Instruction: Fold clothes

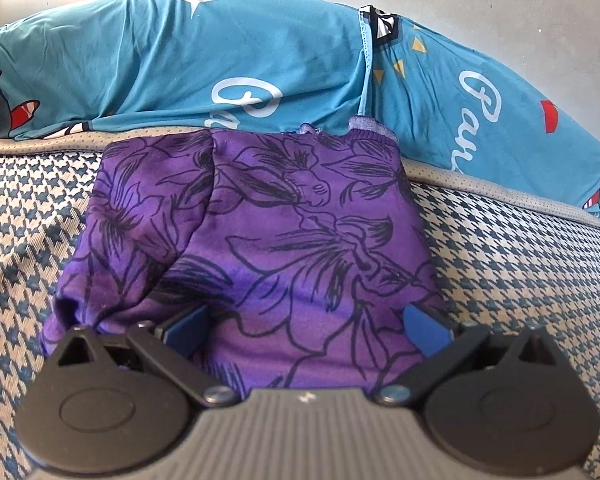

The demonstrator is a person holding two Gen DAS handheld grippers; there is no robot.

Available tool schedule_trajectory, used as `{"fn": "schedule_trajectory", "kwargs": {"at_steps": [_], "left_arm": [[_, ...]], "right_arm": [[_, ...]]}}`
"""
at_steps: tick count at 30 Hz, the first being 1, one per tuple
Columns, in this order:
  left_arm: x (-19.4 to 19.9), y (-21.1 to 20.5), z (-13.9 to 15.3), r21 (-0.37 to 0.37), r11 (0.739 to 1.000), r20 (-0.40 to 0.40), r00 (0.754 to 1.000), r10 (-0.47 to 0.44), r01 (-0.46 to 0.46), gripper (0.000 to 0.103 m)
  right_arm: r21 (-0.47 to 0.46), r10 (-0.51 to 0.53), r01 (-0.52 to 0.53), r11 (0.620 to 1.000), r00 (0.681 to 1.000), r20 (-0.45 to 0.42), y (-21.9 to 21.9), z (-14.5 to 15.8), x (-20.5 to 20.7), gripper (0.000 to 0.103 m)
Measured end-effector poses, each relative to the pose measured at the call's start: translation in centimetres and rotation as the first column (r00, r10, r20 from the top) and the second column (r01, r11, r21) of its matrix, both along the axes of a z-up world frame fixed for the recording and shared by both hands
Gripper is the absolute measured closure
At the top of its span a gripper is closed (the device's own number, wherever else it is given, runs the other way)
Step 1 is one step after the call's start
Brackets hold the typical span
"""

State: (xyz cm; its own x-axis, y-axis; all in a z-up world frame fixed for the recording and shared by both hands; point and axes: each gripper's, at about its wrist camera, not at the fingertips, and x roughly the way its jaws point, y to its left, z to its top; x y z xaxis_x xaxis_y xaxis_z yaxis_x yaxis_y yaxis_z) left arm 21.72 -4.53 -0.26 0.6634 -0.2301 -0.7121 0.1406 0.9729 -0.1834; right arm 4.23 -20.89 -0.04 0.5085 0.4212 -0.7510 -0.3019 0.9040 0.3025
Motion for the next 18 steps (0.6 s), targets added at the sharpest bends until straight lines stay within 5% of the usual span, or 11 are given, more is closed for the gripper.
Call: {"fn": "schedule_trajectory", "kwargs": {"at_steps": [6,12,18], "left_arm": [[0.1,-0.2,-0.2,0.002,1.000,-0.010,1.000,0.011,-0.011,0.000],[-1.0,-0.4,0.6,0.026,0.999,0.008,1.000,-0.030,0.030,0.000],[-2.3,-0.4,1.2,0.024,0.997,0.012,0.998,-0.068,0.067,0.000]], "right_arm": [[-0.028,0.067,-0.067,0.997,0.998,0.000,1.3,-0.2,-3.1,0.100],[-0.076,-0.008,0.016,0.997,0.994,0.106,1.0,1.2,-5.4,0.099],[-0.015,0.016,-0.015,1.000,0.995,0.103,0.9,1.9,-7.1,0.098]]}}
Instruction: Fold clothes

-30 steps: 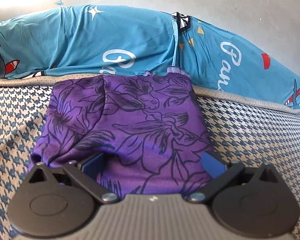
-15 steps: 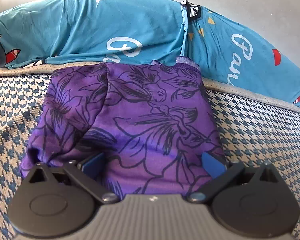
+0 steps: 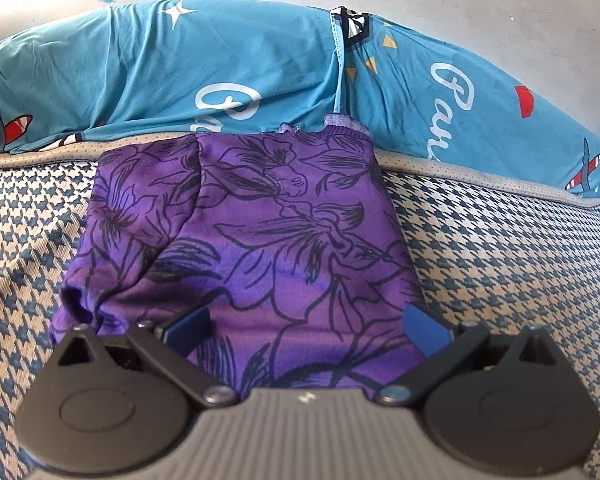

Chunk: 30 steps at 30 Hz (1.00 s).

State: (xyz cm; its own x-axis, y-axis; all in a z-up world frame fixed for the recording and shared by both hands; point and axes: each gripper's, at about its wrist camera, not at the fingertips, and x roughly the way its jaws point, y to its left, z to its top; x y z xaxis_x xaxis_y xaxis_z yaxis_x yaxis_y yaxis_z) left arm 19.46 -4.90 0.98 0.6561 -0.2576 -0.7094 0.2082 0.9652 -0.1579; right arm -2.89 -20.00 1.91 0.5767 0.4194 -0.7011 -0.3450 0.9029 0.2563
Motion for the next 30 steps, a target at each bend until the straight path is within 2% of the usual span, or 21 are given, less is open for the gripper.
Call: {"fn": "schedule_trajectory", "kwargs": {"at_steps": [4,9,13,15,16,23,30], "left_arm": [[-0.7,0.1,0.2,0.009,1.000,0.005,1.000,-0.009,0.009,0.000],[-1.2,0.7,0.4,-0.007,1.000,-0.002,1.000,0.003,-0.003,0.000],[-1.6,1.1,0.6,-0.010,1.000,-0.002,1.000,0.012,-0.012,0.000],[-1.7,1.3,0.7,-0.012,1.000,-0.006,1.000,0.018,-0.018,0.000],[-1.8,1.4,0.7,-0.014,1.000,-0.007,1.000,0.021,-0.021,0.000],[-2.0,1.9,0.7,-0.029,0.999,-0.019,0.999,0.040,-0.040,0.000],[-2.0,2.1,0.7,-0.039,0.998,-0.025,0.998,0.049,-0.050,0.000]], "right_arm": [[-0.015,0.078,-0.078,0.997,0.997,0.010,0.7,0.3,-1.8,0.098],[-0.123,0.215,-0.212,0.970,0.976,0.016,2.3,0.0,-4.5,0.097],[-0.197,0.298,-0.289,0.937,0.955,0.015,3.5,-0.5,-6.1,0.087],[-0.233,0.318,-0.306,0.923,0.948,0.017,4.0,-0.7,-6.7,0.077],[-0.251,0.328,-0.313,0.916,0.945,0.019,4.2,-0.8,-7.0,0.076],[-0.424,0.394,-0.328,0.844,0.916,0.074,6.1,-1.7,-8.0,0.076],[-0.531,0.440,-0.334,0.779,0.894,0.083,7.2,-2.7,-8.4,0.076]]}}
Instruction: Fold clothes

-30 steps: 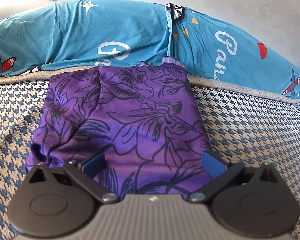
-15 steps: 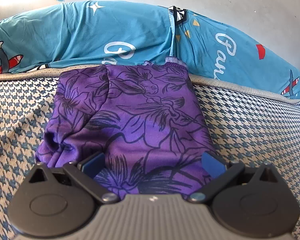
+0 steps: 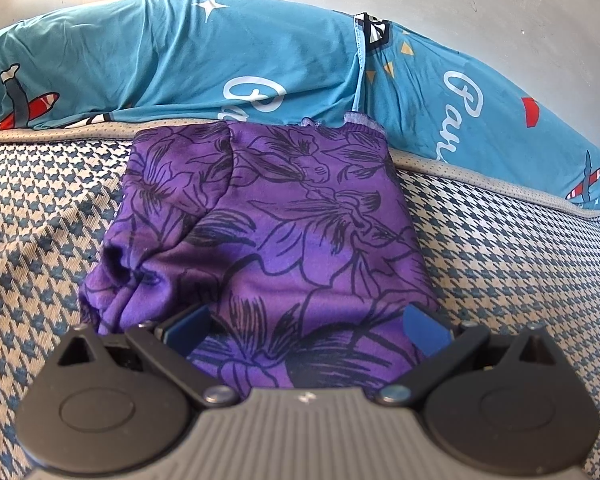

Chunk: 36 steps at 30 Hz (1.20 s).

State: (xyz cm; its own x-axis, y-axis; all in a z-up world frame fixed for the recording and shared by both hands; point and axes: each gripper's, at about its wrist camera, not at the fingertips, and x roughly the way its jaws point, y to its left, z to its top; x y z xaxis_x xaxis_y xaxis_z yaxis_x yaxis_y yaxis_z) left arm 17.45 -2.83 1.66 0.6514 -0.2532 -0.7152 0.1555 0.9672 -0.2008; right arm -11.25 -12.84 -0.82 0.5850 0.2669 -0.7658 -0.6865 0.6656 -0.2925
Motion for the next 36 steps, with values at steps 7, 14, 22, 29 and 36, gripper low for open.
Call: {"fn": "schedule_trajectory", "kwargs": {"at_steps": [7,14,22,29,36], "left_arm": [[-0.1,0.0,0.0,-0.003,1.000,0.001,1.000,-0.004,0.004,0.000],[0.0,-0.2,-0.1,0.001,1.000,-0.003,1.000,-0.006,0.006,0.000],[0.2,-0.4,-0.3,-0.001,1.000,-0.008,1.000,-0.005,0.005,0.000],[0.3,-0.7,-0.5,0.005,1.000,-0.011,1.000,-0.003,0.003,0.000],[0.5,-0.4,-0.6,-0.010,1.000,-0.012,1.000,0.011,-0.011,0.000]], "right_arm": [[0.029,-0.037,0.036,0.999,0.998,0.056,-0.2,0.3,0.2,0.080],[0.050,-0.034,0.031,0.998,0.998,0.054,-0.2,0.5,0.5,0.084],[0.042,-0.009,0.008,0.999,0.999,0.039,0.3,-0.2,0.5,0.095],[0.087,0.021,-0.019,0.996,0.999,-0.027,-0.2,0.1,0.4,0.099],[0.132,0.089,-0.075,0.988,0.991,-0.097,-0.4,0.2,-0.5,0.099]]}}
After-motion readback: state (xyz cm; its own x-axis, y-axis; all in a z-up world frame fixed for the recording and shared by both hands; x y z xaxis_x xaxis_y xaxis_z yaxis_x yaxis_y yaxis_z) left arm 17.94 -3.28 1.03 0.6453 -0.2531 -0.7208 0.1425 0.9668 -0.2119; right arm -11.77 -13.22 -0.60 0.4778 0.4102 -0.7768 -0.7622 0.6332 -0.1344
